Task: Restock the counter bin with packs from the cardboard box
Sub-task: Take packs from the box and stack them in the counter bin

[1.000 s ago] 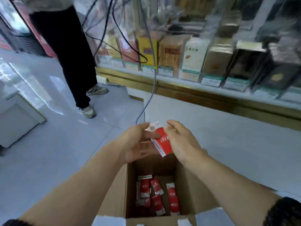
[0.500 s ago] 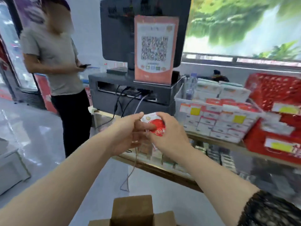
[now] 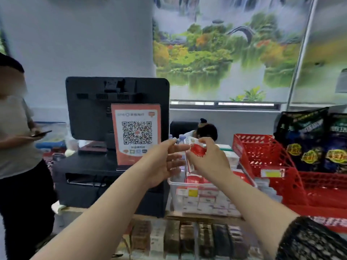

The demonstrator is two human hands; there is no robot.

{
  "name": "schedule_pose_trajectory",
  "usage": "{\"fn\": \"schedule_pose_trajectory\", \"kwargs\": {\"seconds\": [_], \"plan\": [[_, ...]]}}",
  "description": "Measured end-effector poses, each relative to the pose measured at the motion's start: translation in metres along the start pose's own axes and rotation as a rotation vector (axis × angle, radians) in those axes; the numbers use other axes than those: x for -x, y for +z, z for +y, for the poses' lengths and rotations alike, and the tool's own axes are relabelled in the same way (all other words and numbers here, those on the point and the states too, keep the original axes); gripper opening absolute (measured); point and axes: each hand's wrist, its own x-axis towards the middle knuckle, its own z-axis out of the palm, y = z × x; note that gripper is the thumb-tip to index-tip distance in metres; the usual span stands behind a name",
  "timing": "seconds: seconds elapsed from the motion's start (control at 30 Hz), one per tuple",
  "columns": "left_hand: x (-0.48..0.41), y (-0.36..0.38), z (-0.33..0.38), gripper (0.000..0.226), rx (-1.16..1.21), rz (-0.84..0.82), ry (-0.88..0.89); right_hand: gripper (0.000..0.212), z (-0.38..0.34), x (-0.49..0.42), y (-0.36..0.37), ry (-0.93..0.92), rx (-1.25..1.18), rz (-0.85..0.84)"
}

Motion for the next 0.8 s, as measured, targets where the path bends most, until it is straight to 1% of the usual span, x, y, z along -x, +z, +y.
{"fn": "schedule_pose_trajectory", "kwargs": {"seconds": [0.07, 0.13, 0.23, 0.3, 0.37, 0.47, 0.53, 0.63, 0.8], "plan": [[-0.014, -0.002, 0.004, 0.042, -0.009, 0.0, 0.015, 0.053, 0.008, -0.023, -0.004, 0.091, 0.021, 0.028], [-0.026, -0.005, 0.008, 0.042, 0.008, 0.005, 0.001, 0.055, 0.019, -0.043, -0.002, 0.164, 0.061, 0.022], [-0.041, -0.009, 0.011, 0.041, 0.051, 0.03, 0.017, 0.056, 0.035, -0.065, 0.012, 0.233, 0.171, -0.026], [-0.05, -0.009, 0.013, 0.039, 0.073, 0.07, 0.044, 0.059, 0.045, -0.075, 0.027, 0.261, 0.224, -0.081], [-0.056, -0.007, 0.012, 0.036, 0.086, 0.114, 0.07, 0.062, 0.051, -0.081, 0.043, 0.271, 0.294, -0.154], [-0.063, -0.004, 0.01, 0.035, 0.113, 0.144, 0.089, 0.057, 0.055, -0.084, 0.066, 0.253, 0.417, -0.237], [-0.066, -0.003, 0.008, 0.032, 0.117, 0.151, 0.084, 0.053, 0.056, -0.082, 0.077, 0.235, 0.466, -0.265], [-0.07, -0.006, 0.007, 0.027, 0.109, 0.167, 0.086, 0.056, 0.061, -0.081, 0.094, 0.22, 0.553, -0.299], [-0.07, -0.013, 0.004, 0.026, 0.103, 0.186, 0.09, 0.057, 0.066, -0.081, 0.112, 0.226, 0.679, -0.365]]}}
